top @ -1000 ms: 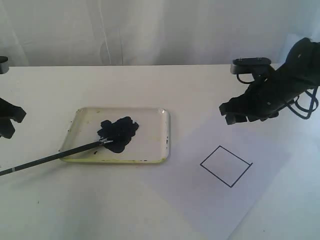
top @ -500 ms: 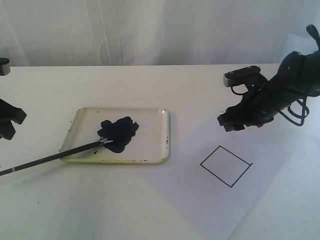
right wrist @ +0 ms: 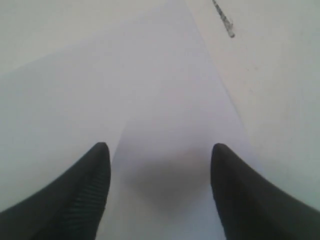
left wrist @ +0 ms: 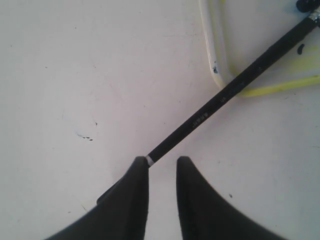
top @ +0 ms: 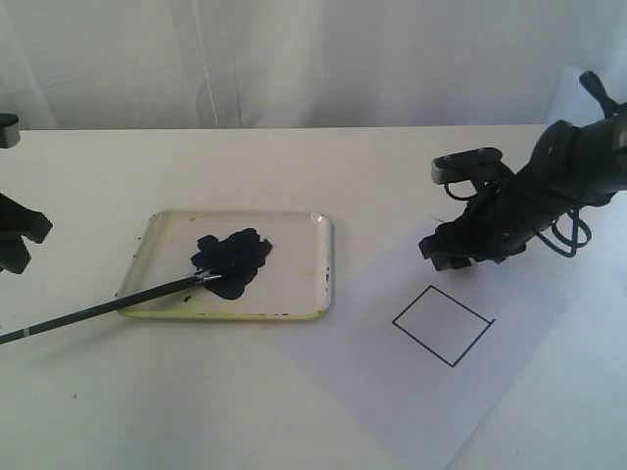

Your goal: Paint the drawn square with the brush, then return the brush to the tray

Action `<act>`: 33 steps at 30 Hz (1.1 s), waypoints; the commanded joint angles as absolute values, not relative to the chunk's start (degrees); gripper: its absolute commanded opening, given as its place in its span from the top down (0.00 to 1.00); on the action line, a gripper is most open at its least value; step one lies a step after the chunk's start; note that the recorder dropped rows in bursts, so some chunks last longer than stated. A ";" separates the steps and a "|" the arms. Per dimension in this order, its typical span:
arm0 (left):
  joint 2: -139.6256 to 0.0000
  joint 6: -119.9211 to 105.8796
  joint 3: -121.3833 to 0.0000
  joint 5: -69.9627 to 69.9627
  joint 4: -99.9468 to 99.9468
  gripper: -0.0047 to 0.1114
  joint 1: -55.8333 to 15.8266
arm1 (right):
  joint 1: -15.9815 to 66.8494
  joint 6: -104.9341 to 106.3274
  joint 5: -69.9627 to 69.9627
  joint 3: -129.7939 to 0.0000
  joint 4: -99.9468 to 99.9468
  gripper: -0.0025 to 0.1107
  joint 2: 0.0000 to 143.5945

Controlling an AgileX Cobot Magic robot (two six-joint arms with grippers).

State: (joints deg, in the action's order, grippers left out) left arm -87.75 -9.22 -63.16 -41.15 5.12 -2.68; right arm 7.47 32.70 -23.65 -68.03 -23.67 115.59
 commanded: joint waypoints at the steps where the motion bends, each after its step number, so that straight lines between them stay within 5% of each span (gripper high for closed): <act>1: -87.57 -9.45 -63.44 -41.71 5.73 0.73 -3.01 | 7.47 33.24 -22.60 -68.22 -23.78 0.49 116.62; 10: -87.57 -12.72 -63.44 -42.65 5.73 0.72 -3.01 | 7.47 33.24 -22.20 -68.22 -23.78 0.49 116.89; 15: -87.57 -16.07 -62.34 -44.35 5.92 0.44 -3.82 | 7.47 33.24 -21.58 -68.22 -23.78 0.49 116.89; 33: -96.06 -25.80 -56.67 -32.45 0.00 0.35 -8.69 | 7.47 38.34 -22.53 -68.22 -23.49 0.49 116.89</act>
